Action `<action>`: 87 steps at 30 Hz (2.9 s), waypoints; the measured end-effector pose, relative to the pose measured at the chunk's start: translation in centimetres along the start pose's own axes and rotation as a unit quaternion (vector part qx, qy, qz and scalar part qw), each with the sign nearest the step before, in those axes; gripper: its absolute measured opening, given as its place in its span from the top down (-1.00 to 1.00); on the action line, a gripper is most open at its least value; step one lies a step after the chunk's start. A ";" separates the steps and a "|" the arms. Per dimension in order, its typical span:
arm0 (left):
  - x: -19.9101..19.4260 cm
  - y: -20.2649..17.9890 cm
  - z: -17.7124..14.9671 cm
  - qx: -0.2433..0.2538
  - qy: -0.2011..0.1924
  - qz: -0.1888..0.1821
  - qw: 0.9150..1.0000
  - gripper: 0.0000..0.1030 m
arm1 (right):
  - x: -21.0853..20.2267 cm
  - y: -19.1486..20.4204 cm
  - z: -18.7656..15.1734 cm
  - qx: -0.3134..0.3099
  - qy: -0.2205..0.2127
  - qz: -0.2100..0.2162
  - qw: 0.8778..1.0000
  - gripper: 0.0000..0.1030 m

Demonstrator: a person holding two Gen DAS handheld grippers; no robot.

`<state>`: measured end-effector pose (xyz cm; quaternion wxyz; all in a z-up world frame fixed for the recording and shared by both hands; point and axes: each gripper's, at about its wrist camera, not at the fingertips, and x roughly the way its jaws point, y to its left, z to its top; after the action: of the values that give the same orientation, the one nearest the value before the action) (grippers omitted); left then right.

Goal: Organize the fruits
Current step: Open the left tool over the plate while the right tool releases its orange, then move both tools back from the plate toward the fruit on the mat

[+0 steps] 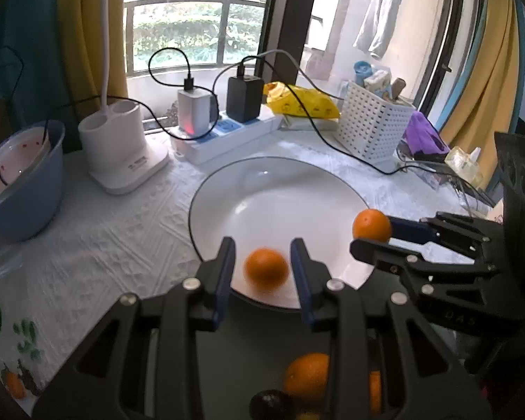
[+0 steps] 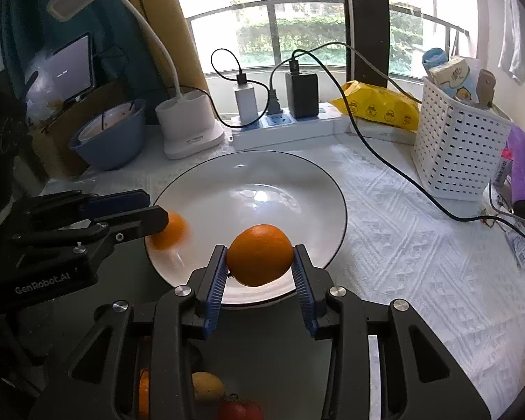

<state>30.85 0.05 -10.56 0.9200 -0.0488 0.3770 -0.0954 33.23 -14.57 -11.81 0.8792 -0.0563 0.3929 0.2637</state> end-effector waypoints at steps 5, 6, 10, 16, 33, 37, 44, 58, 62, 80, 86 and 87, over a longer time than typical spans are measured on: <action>-0.1 0.1 0.1 -0.004 -0.001 0.001 1.000 0.34 | -0.2 0.0 0.0 0.001 -0.004 -0.004 1.000 0.22; -0.1 0.1 0.1 -0.004 -0.002 0.001 1.000 0.34 | -0.4 0.0 0.0 0.002 -0.007 -0.005 1.000 0.11; -0.7 0.2 0.0 -0.005 -0.007 0.002 1.000 0.29 | -0.9 0.1 0.0 0.002 -0.015 -0.005 1.000 -0.17; -2.1 0.1 -0.2 -0.008 -0.019 0.001 1.000 0.13 | -1.6 0.3 -0.1 0.006 -0.023 -0.025 0.999 -0.22; -6.6 -1.2 -0.7 0.004 -0.060 0.002 0.998 0.12 | -5.9 0.3 -0.7 0.046 -0.049 -0.059 0.996 -0.22; -7.7 -1.8 -1.0 0.009 -0.067 0.002 0.998 0.12 | -6.9 0.4 -1.1 0.048 -0.050 -0.061 0.996 -0.22; -9.2 -2.7 -1.5 0.016 -0.079 0.002 0.997 0.12 | -8.7 0.3 -2.0 0.055 -0.057 -0.060 0.995 -0.22; -9.9 -5.3 -4.1 0.017 -0.069 -0.002 0.997 0.12 | -10.7 -1.2 -5.2 0.065 -0.049 -0.069 0.994 -0.22; -9.7 -6.1 -4.9 0.017 -0.060 -0.002 0.998 0.12 | -10.6 -1.5 -6.2 0.067 -0.042 -0.065 0.995 -0.22; -8.0 -7.7 -9.1 -0.006 -0.013 0.025 1.000 0.12 | -8.9 -0.7 -9.3 0.040 -0.006 -0.016 0.999 -0.21; -7.5 -6.8 -9.3 -0.013 -0.011 0.050 0.999 0.12 | -8.5 -0.4 -9.7 0.038 -0.002 -0.003 0.999 -0.21; -7.5 -6.6 -9.2 -0.012 -0.011 0.053 0.998 0.12 | -8.5 -0.4 -9.8 0.038 -0.002 0.000 0.999 -0.21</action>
<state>18.22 -4.98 -10.94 0.9273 -0.0407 0.3697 -0.0420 22.26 -21.44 -12.42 0.8816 -0.0225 0.4004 0.2487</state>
